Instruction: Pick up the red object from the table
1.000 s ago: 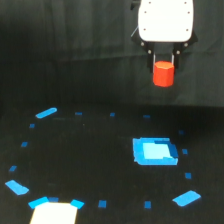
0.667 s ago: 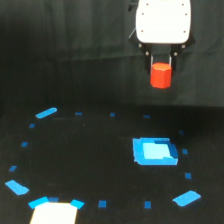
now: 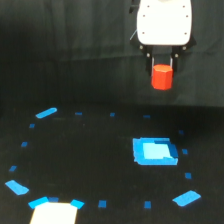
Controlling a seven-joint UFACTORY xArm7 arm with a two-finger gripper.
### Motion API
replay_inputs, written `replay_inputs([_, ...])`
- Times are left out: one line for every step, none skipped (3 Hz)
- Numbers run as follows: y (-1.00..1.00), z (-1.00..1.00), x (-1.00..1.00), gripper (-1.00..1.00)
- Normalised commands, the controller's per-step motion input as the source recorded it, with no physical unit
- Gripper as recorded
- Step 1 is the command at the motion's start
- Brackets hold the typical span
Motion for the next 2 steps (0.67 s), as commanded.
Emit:
replay_inputs([0.01,1.0,-0.21,-1.0])
replay_inputs([-0.19,0.93,-0.06,-0.93])
